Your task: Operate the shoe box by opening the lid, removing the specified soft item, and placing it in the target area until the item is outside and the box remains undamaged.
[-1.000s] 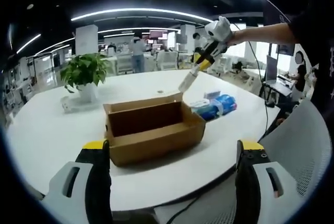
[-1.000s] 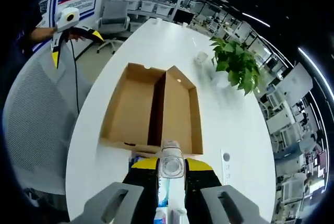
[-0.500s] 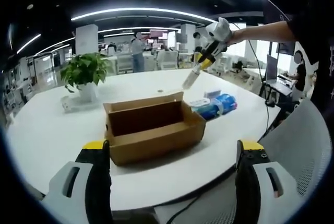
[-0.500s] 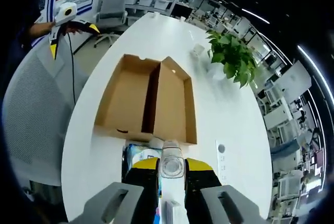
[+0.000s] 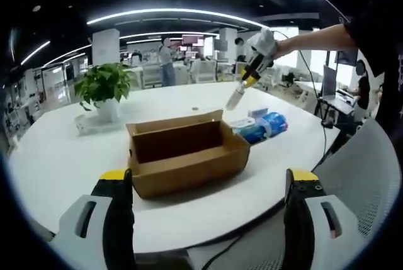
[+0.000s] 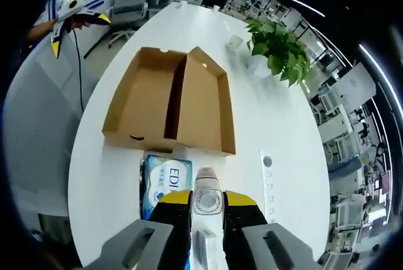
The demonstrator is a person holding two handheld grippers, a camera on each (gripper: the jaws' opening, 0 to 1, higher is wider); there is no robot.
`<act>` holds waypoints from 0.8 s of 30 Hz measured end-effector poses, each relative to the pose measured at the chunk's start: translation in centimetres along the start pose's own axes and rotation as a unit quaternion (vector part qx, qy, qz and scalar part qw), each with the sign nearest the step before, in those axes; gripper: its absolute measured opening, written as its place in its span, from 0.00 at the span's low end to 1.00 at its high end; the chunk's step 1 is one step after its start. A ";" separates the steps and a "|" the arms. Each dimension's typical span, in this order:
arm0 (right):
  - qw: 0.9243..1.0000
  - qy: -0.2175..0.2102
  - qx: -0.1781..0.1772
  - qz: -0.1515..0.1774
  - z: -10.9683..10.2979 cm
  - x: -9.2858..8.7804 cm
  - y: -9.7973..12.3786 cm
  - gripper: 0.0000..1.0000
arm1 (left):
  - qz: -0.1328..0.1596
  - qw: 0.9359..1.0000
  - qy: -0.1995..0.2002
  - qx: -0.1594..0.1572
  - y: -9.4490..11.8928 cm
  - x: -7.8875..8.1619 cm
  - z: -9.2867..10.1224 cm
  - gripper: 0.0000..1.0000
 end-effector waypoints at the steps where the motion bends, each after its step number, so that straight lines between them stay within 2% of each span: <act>1: 1.000 -0.002 -0.001 -0.003 0.0 -0.2 -0.2 0.13 | 0.000 1.000 0.000 0.001 0.0 0.0 0.0 0.99; 24: 0.998 -0.020 -0.001 -0.051 0.2 -4.1 -4.0 0.13 | -0.014 1.000 0.001 0.003 -0.1 -0.4 -0.1 0.98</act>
Point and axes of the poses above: the point that each gripper's makers call its tool centre point, and the gripper's own axes: y roughly backward along the fingers, z roughly to its right, x roughly out of its top, the point moved 1 cm from there along y, roughly backward along the fingers, and after that the axes turned 7 degrees about z, right-handed, at the moved point
